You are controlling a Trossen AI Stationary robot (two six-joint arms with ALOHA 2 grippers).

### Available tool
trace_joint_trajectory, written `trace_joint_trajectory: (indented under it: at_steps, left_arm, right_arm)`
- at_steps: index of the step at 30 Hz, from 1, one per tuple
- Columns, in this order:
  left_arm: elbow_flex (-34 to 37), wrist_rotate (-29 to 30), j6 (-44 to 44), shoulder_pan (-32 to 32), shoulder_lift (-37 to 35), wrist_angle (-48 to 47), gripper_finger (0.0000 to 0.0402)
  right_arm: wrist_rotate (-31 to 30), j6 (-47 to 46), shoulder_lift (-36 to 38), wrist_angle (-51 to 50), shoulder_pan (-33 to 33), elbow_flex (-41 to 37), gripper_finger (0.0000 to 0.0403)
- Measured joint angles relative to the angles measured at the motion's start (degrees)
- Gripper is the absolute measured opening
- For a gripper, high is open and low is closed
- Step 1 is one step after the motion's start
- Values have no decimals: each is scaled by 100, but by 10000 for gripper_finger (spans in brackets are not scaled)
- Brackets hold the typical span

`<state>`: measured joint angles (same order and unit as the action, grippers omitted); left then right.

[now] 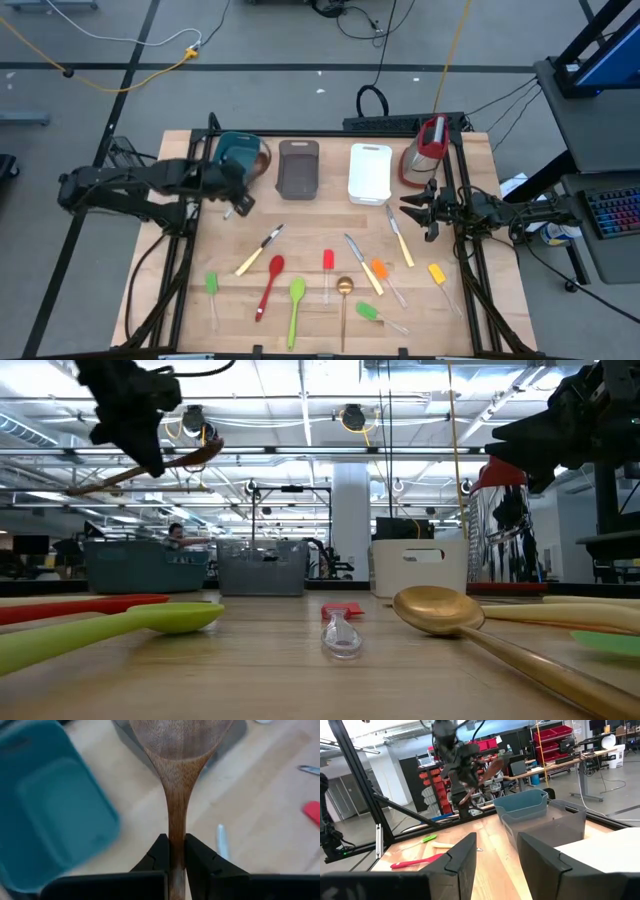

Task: Pick & Place Kitchen Items
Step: Put the brown serving spoon into the blue bin

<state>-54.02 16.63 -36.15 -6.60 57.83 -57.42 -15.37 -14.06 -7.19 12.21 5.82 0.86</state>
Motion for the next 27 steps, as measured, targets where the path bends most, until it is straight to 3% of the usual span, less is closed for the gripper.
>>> trace_joint_trajectory:
  at_steps: [8,14,22,27]
  left_arm:
    - [-313,-438,1334,-1579,965,-412,21]
    - [-311,-459,1646,-2569,1714,-611,21]
    - [-311,-466,1903,-3471,2504,-721,24]
    - [-313,-470,2106,-3750,2900,-763,53]
  right_arm:
    - [12,-2,-4,44,0,0,134]
    - [15,-4,-4,44,0,0,134]
    - [17,-5,-4,42,0,0,134]
    - [17,-5,-4,42,0,0,134]
